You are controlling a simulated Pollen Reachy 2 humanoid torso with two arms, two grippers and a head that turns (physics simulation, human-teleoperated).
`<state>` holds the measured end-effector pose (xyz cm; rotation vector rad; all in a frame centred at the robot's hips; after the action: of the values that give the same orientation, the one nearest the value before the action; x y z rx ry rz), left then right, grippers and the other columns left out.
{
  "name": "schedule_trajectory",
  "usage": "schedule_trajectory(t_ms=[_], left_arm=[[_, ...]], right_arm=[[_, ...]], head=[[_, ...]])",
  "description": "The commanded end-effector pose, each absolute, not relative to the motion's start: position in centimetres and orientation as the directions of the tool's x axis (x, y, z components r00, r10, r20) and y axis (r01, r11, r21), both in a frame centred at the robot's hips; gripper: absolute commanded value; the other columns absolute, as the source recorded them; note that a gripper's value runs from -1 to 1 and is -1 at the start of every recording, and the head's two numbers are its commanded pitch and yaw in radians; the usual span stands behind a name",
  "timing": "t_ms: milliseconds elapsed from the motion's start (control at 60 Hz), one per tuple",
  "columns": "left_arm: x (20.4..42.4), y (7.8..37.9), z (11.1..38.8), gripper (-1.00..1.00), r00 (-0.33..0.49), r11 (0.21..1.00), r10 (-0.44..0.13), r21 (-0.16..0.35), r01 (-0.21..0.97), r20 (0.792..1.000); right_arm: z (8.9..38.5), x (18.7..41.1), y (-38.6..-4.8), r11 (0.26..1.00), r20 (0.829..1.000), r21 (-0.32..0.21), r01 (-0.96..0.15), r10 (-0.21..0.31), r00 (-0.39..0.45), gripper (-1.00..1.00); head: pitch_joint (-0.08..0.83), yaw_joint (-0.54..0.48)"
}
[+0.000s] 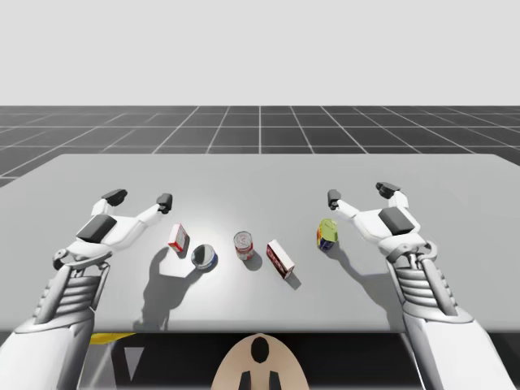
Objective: Lift the pudding box off the table.
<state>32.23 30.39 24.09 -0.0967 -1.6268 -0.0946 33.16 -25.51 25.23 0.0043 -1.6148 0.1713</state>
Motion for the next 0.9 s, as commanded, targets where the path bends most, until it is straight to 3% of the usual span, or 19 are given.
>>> schedule_trajectory(t_ms=[17, 150, 417, 600, 717, 900], left_arm=[[32.1, 30.3, 24.2, -1.0, -0.06, 0.992, 0.007, 0.001, 0.123, 0.998], [32.0, 30.2, 24.2, -1.0, -0.061, 0.992, 0.011, -0.004, 0.128, 0.998], [32.1, 30.1, 24.1, -1.0, -0.057, 0.992, 0.012, -0.005, 0.125, 0.998], [32.1, 30.0, 23.9, -1.0, -0.046, 0.993, 0.009, -0.004, 0.12, 0.999], [32.2, 30.0, 23.8, -1.0, -0.042, 0.993, 0.008, -0.003, 0.12, 0.999], [32.4, 30.0, 23.7, -1.0, -0.038, 0.992, 0.006, -0.002, 0.124, 0.999]], right_arm=[[25.2, 33.2, -25.5, 0.988, 0.993, -0.11, -0.107, 0.105, -0.05, -1.0], [25.1, 33.3, -25.4, 0.988, 0.993, -0.11, -0.108, 0.105, -0.048, -1.0], [25.9, 32.6, -25.1, 0.989, 0.995, -0.086, -0.123, 0.079, -0.067, -1.0], [27.8, 28.9, -22.1, 0.97, 0.993, -0.095, -0.224, 0.078, -0.084, -1.0], [28.1, 26.5, -20.2, 0.957, 0.997, -0.042, -0.288, 0.022, -0.072, -1.0], [26.9, 23.7, -17.8, 0.924, 0.999, -0.02, -0.382, 0.003, -0.045, -1.0]], head=[[0.639, -0.06], [0.708, -0.07], [0.71, -0.07], [0.711, -0.08], [0.711, -0.08], [0.711, -0.08]])
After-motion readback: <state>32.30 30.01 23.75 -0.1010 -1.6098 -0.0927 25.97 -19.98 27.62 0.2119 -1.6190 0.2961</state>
